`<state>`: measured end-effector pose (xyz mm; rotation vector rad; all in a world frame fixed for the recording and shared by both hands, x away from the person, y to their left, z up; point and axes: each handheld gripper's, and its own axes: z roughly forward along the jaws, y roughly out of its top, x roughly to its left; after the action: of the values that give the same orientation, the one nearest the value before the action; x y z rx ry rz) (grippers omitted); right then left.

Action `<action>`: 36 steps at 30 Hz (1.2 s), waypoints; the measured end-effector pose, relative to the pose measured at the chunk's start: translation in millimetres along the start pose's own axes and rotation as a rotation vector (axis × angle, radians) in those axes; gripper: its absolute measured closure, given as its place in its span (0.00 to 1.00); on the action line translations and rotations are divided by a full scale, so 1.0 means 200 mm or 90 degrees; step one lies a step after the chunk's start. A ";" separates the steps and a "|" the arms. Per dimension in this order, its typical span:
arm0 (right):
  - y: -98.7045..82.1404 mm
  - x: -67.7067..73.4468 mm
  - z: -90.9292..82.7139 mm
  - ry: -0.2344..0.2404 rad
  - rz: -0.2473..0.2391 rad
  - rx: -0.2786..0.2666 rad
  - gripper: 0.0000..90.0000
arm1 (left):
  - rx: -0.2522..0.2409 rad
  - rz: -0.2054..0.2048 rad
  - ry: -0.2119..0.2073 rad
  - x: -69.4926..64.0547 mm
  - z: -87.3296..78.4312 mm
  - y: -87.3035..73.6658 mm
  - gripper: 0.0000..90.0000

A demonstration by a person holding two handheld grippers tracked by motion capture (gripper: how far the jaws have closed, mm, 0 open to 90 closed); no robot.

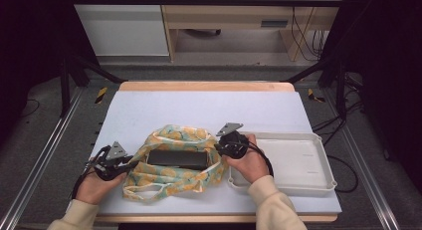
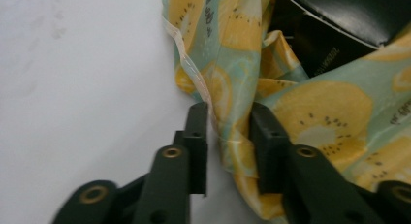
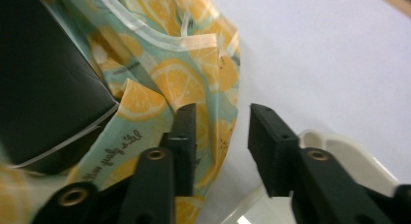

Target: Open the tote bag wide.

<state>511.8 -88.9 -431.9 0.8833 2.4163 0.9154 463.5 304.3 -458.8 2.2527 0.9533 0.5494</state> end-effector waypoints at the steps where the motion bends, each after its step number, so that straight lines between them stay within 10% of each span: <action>1: 0.00 0.00 -0.03 0.002 0.005 -0.014 0.62 | -0.006 -0.003 0.001 0.00 -0.01 0.00 0.71; 9: -0.01 0.07 -0.20 0.021 0.015 -0.074 0.48 | -0.057 -0.004 -0.008 -0.01 -0.09 0.03 0.58; 16: -0.02 0.18 -0.25 0.050 0.004 -0.106 0.65 | -0.107 -0.008 -0.011 -0.01 -0.16 0.10 0.54; 26: -0.06 0.40 -0.24 0.060 0.015 -0.135 0.87 | -0.142 0.034 -0.034 -0.04 -0.11 0.26 0.85; 36: -0.13 0.47 -0.14 0.049 0.033 -0.110 0.94 | -0.107 -0.009 -0.038 0.00 0.05 0.21 0.93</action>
<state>417.3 -52.6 -444.0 0.8638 2.3431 1.1780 489.9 276.5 -436.8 2.0988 0.8608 0.5330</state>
